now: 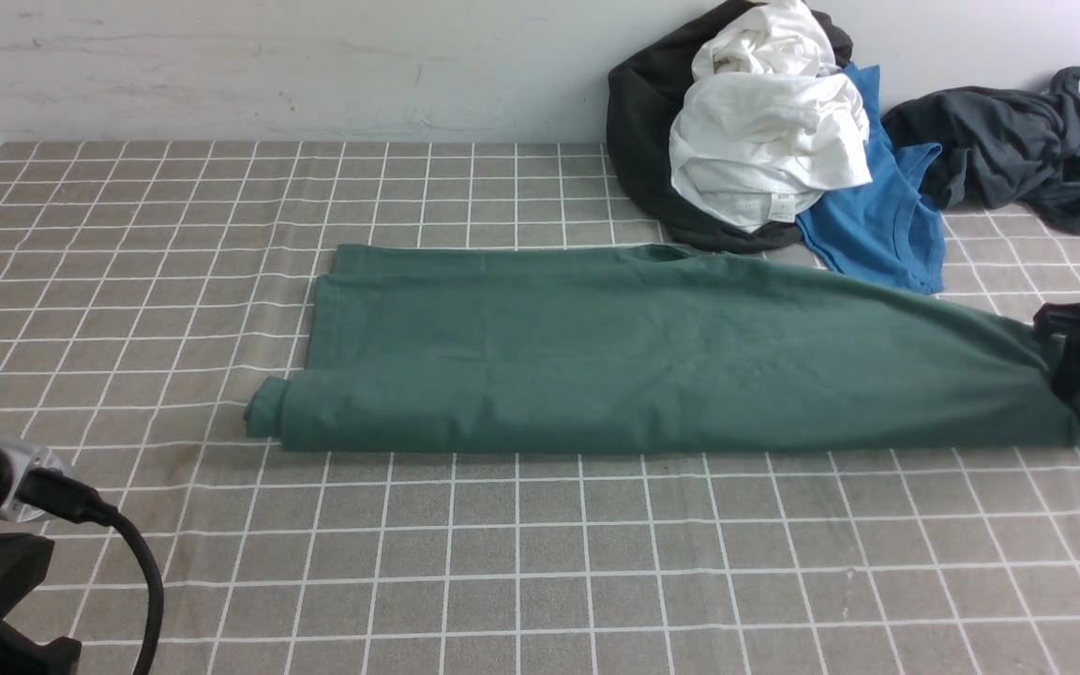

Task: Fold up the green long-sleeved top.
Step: Use the right arm to clamp the right edge of the fabric, then use the right arm to drag the right edge of the fabric to the left and folds it over the left edge

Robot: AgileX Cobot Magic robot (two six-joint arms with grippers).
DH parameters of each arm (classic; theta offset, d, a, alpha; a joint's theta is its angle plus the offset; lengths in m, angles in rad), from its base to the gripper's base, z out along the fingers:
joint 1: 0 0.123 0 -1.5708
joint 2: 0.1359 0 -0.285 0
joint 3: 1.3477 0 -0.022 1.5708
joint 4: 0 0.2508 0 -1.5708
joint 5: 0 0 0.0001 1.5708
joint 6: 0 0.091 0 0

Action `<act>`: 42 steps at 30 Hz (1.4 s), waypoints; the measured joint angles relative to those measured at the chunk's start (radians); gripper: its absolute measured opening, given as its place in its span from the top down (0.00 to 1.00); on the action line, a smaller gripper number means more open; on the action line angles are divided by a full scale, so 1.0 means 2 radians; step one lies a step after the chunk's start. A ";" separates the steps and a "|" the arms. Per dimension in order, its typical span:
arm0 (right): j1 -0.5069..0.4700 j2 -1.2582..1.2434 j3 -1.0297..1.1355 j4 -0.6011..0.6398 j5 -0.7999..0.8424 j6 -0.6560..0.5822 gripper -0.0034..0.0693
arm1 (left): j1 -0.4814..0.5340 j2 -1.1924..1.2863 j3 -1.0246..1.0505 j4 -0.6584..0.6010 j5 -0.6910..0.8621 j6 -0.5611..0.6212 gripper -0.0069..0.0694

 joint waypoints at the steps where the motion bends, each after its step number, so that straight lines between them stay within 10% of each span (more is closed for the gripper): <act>1: 0.000 0.000 0.000 0.002 0.001 -0.003 0.70 | 0.000 0.000 0.000 0.000 0.000 0.000 0.92; 4: 0.000 -0.009 0.000 -0.018 0.007 -0.013 0.91 | 0.000 0.000 0.000 -0.004 0.002 0.000 0.92; 15: -0.004 -0.130 0.004 -0.185 0.067 0.060 0.93 | 0.000 0.000 0.000 -0.037 0.015 0.000 0.92; 22: 0.111 -0.214 0.004 -0.078 0.058 0.070 0.93 | 0.000 0.000 0.000 -0.049 -0.001 0.000 0.92; 33: 0.370 -0.117 -0.017 0.094 -0.177 0.027 0.93 | 0.000 0.000 0.000 -0.049 -0.002 0.000 0.92; 42: 0.430 0.013 -0.150 0.087 -0.168 0.014 0.75 | 0.000 0.000 0.002 -0.049 0.003 0.000 0.92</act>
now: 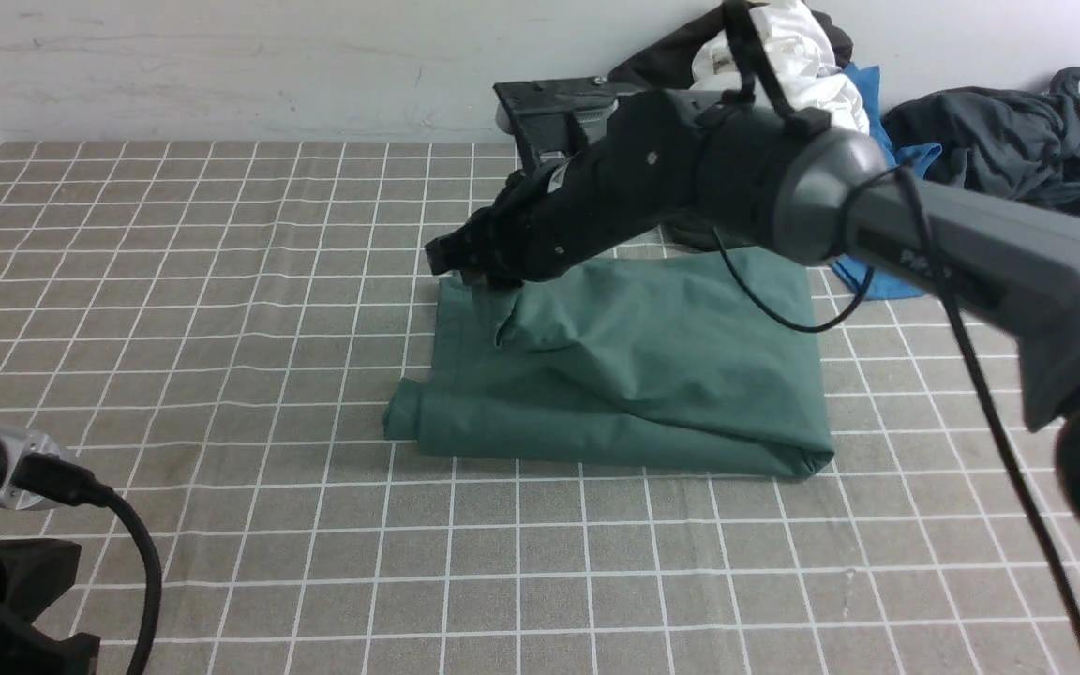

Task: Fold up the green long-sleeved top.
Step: Use the right arm to drag the right edge of the fabric to the left and folds it over the left edge

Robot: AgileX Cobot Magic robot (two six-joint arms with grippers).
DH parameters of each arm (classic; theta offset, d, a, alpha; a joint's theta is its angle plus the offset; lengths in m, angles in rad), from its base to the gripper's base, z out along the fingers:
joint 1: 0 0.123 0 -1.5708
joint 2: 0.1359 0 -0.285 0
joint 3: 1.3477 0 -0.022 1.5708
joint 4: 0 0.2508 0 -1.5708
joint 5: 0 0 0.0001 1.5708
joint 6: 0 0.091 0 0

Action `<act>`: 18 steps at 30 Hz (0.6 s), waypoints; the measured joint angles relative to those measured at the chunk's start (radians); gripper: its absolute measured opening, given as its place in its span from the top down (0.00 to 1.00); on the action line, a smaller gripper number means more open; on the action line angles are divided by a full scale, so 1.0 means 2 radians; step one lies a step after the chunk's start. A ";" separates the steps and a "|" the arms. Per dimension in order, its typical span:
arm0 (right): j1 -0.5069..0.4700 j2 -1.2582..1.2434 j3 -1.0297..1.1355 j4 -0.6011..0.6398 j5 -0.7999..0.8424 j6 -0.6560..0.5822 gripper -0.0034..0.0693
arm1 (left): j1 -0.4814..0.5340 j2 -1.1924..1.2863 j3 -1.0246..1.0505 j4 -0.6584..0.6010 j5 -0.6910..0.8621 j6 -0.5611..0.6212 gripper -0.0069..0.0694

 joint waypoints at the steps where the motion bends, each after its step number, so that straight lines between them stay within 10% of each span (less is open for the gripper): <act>1: 0.000 0.003 -0.008 -0.001 0.003 0.000 0.72 | 0.000 0.000 0.001 0.000 0.000 0.000 0.92; 8: 0.001 0.007 -0.097 -0.084 0.105 0.002 0.41 | 0.000 0.000 0.002 -0.005 0.001 0.000 0.92; 18: 0.002 0.053 -0.111 -0.151 0.186 0.092 0.64 | 0.000 0.000 0.002 -0.013 -0.002 0.000 0.92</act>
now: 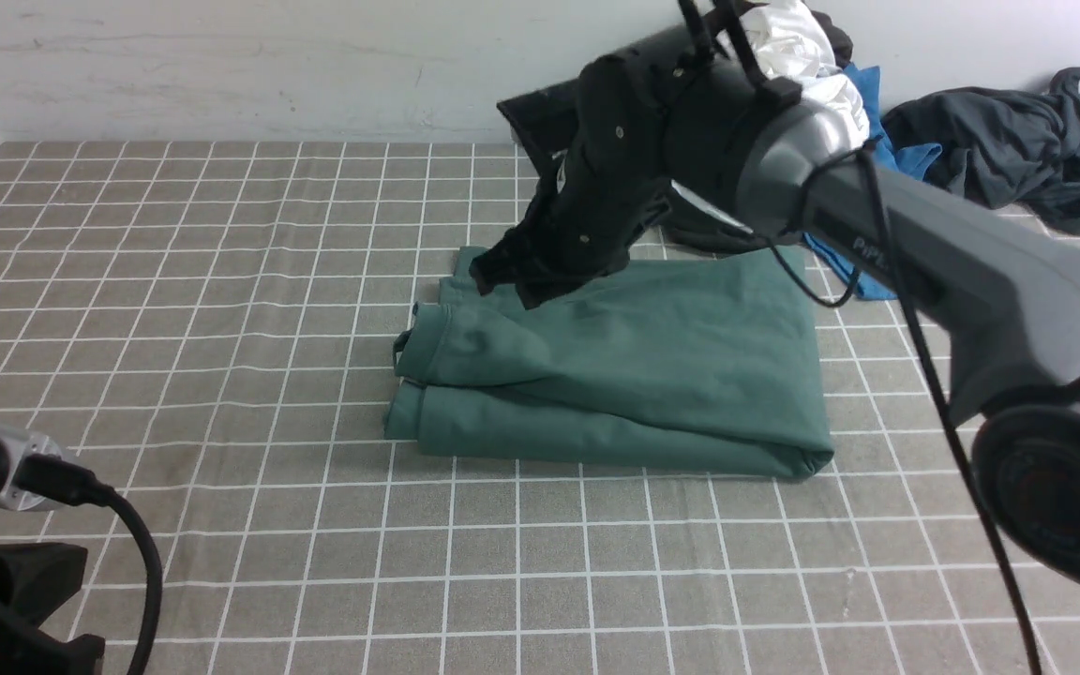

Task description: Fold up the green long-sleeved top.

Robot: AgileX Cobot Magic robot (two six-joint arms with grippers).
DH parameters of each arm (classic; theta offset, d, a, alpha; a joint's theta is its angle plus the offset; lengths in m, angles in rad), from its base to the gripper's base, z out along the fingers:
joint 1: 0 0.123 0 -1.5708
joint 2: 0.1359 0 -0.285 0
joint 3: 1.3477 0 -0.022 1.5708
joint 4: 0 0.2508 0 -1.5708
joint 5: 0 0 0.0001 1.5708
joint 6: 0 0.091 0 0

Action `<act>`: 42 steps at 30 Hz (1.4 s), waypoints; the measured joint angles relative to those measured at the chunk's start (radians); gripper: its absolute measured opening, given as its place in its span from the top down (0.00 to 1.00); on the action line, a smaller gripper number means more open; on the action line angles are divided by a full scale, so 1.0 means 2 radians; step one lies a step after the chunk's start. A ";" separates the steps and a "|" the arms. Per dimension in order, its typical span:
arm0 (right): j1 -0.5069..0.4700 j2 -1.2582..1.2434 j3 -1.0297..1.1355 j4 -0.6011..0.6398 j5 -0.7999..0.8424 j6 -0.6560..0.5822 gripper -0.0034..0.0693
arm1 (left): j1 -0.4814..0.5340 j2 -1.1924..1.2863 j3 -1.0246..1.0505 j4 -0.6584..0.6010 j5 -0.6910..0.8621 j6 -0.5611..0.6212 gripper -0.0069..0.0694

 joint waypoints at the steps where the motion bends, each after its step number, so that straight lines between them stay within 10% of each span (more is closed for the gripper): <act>1: 0.003 0.014 0.000 0.018 -0.018 0.003 0.70 | 0.000 0.000 0.000 -0.005 -0.001 0.000 0.92; 12: 0.075 0.052 -0.010 0.057 -0.143 -0.065 0.97 | 0.000 -0.042 0.001 -0.025 0.001 0.045 0.92; 27: 0.066 -0.247 -0.012 -0.185 0.087 -0.068 0.97 | 0.000 -0.246 0.024 -0.063 -0.012 0.130 0.92; 36: -0.013 -0.475 0.291 -0.089 0.079 -0.052 0.97 | 0.000 -0.258 0.024 -0.072 -0.012 0.130 0.92; 42: -0.014 -0.613 0.565 -0.063 -0.121 -0.056 0.97 | 0.000 -0.258 0.025 -0.072 -0.012 0.130 0.92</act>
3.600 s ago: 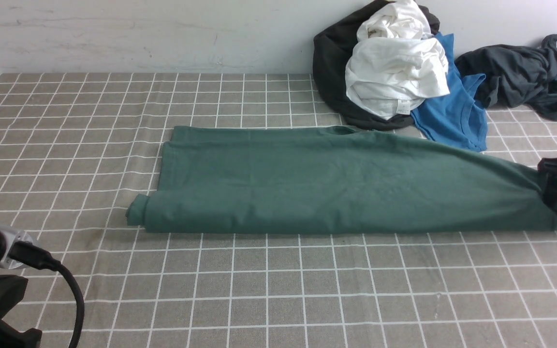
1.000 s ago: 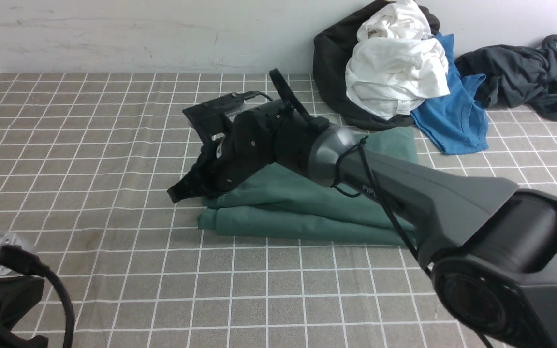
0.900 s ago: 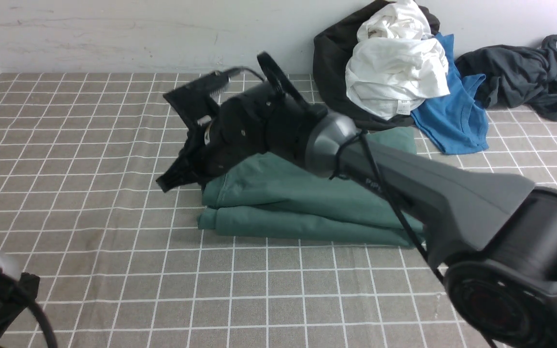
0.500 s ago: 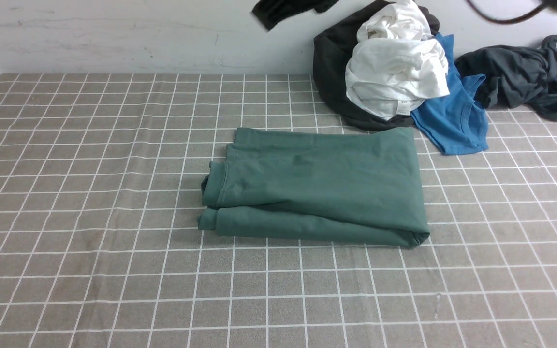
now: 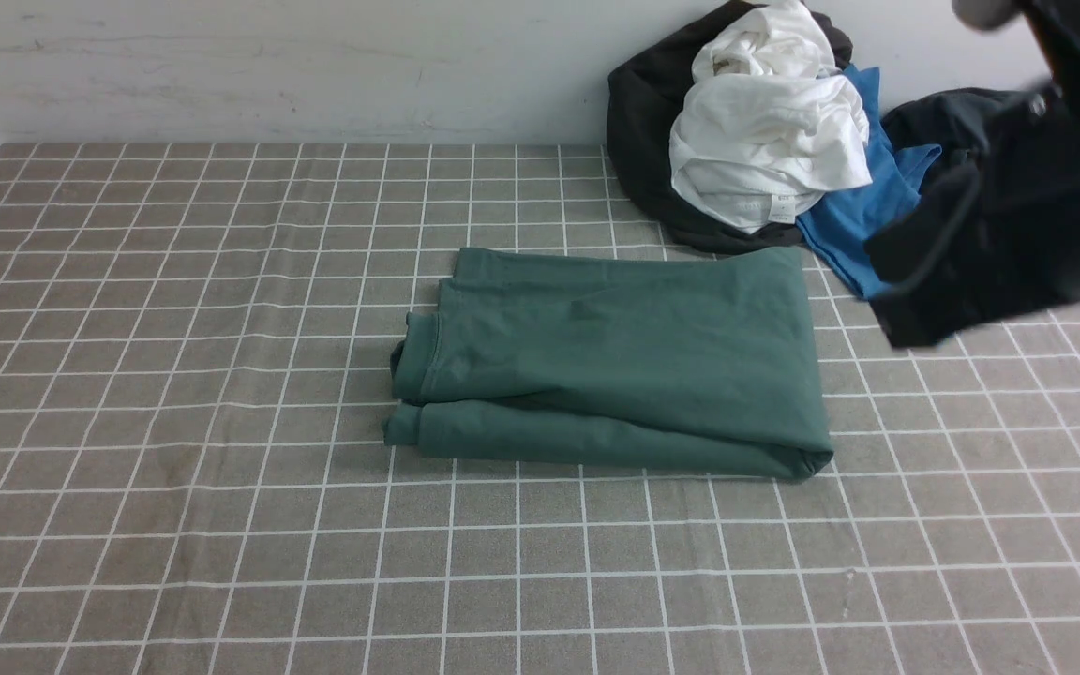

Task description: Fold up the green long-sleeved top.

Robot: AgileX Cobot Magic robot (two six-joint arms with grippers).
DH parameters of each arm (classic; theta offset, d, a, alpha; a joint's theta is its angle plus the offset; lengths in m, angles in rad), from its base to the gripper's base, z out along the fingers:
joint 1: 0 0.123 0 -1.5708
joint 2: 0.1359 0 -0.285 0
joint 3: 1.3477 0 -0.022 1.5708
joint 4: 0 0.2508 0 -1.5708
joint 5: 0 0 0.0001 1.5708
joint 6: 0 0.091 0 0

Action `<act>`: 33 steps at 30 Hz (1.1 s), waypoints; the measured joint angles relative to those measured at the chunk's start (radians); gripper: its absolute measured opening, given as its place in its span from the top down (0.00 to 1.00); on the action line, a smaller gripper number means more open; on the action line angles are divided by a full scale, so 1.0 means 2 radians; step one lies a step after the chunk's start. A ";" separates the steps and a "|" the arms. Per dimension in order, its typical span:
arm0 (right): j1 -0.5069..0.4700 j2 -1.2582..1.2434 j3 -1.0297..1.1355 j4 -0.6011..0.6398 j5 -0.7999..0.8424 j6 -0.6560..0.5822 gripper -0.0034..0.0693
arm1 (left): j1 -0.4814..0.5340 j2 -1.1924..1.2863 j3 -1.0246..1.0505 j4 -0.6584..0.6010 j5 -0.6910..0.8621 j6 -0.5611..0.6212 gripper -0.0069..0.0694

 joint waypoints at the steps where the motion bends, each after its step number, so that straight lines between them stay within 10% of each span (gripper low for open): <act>1: 0.000 -0.015 0.023 -0.002 -0.027 -0.001 0.97 | 0.000 0.000 0.000 0.000 0.000 0.000 0.92; 13: 0.000 -0.061 0.309 -0.005 -0.130 -0.005 0.97 | 0.000 0.000 0.000 0.000 0.000 0.000 0.92; 33: -0.012 -0.306 0.457 -0.001 -0.154 -0.033 0.97 | 0.000 0.000 0.000 -0.001 0.000 0.000 0.92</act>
